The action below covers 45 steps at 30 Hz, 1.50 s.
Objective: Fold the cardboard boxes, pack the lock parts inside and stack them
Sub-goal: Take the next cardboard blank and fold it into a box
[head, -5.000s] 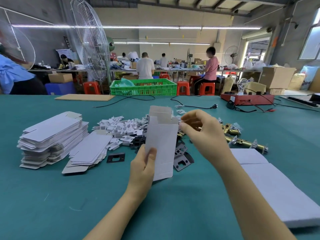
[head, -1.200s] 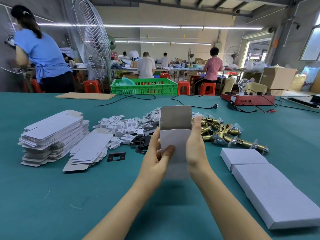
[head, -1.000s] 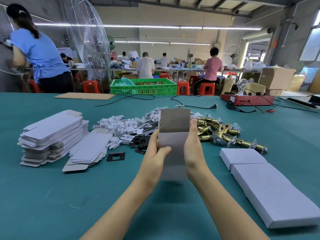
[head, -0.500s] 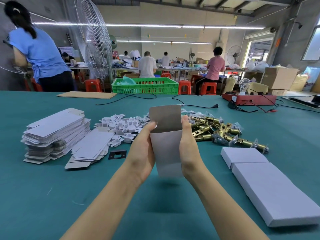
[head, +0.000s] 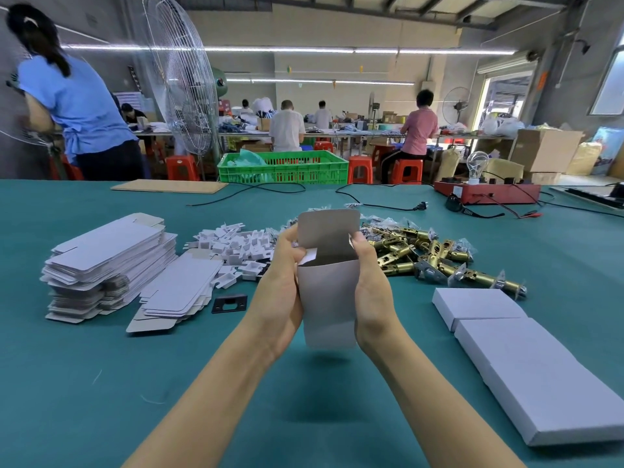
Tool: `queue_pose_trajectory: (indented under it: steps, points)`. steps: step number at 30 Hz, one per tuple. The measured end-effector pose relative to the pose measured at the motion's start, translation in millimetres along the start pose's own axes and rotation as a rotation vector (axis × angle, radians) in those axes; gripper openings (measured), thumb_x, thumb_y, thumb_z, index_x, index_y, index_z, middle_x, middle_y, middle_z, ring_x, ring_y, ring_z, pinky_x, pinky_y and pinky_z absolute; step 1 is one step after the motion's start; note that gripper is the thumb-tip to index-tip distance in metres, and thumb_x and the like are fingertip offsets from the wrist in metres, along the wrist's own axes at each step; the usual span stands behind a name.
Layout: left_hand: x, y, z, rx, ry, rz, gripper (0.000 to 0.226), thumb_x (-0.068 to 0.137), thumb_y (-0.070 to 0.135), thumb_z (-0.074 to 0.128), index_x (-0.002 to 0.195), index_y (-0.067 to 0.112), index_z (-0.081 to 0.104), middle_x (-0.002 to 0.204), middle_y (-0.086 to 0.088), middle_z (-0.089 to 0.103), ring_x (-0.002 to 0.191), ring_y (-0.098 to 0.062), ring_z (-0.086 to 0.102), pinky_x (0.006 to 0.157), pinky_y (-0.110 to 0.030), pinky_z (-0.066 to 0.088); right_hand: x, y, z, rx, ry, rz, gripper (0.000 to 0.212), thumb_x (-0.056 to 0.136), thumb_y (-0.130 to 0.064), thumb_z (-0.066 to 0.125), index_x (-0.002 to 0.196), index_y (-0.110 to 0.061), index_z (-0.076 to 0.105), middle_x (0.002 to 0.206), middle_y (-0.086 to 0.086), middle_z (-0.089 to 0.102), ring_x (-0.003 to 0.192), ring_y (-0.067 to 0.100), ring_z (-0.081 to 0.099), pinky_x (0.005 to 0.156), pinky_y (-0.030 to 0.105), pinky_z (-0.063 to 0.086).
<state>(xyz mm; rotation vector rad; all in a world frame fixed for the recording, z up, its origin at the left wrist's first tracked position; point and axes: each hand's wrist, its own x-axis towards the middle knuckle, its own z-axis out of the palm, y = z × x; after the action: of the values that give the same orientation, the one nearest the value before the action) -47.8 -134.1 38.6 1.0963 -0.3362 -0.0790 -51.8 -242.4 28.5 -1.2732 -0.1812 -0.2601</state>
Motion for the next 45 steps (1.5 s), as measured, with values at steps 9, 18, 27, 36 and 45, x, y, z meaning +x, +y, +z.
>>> queue_pose_trajectory:
  steps: [9,18,27,36,45]
  points:
    - [2,2,1,-0.026,0.037,0.105,0.049,0.094,0.004,0.037,0.082,0.036,0.072,0.102,-0.007,0.074,0.088,-0.018,0.070,0.072,-0.029,0.059,0,-1,8,-0.021,0.043,-0.053,0.036,0.083,-0.037,0.045,0.105,-0.019,0.068,0.112,0.009,0.069,0.110,0.028,0.061,0.101,0.050,0.045]
    - [5,-2,-3,-0.074,0.083,0.116,0.037,0.096,0.006,0.041,0.076,0.024,0.066,0.089,-0.010,0.073,0.080,-0.018,0.068,0.066,-0.027,0.058,-2,-8,9,0.008,0.102,-0.268,0.043,0.093,-0.004,0.040,0.078,-0.030,0.070,0.085,0.001,0.068,0.086,0.018,0.060,0.087,0.045,0.049]
    - [-3,-1,-5,-0.180,-0.029,0.126,0.018,0.081,0.022,0.054,0.077,0.019,0.071,0.088,-0.008,0.073,0.085,-0.020,0.069,0.072,-0.026,0.058,-3,-16,5,0.069,0.070,-0.222,0.034,0.081,-0.008,0.044,0.069,-0.019,0.074,0.079,0.007,0.071,0.084,0.021,0.065,0.083,0.044,0.047]
    - [-6,2,-2,-0.127,-0.026,0.096,0.037,0.086,0.049,0.058,0.082,0.018,0.078,0.092,-0.006,0.075,0.088,-0.017,0.071,0.076,-0.027,0.057,-6,-16,7,0.008,0.033,-0.180,0.031,0.072,-0.044,0.060,0.077,-0.016,0.070,0.091,0.018,0.069,0.098,0.042,0.061,0.096,0.060,0.040]
    - [-3,-1,3,-0.007,0.116,0.109,0.019,0.098,0.028,0.050,0.095,0.020,0.067,0.102,-0.010,0.068,0.089,-0.018,0.063,0.072,-0.028,0.054,-5,-18,6,-0.088,0.062,-0.187,0.009,0.077,-0.030,0.060,0.076,-0.024,0.066,0.081,-0.006,0.065,0.083,0.012,0.057,0.081,0.038,0.041]
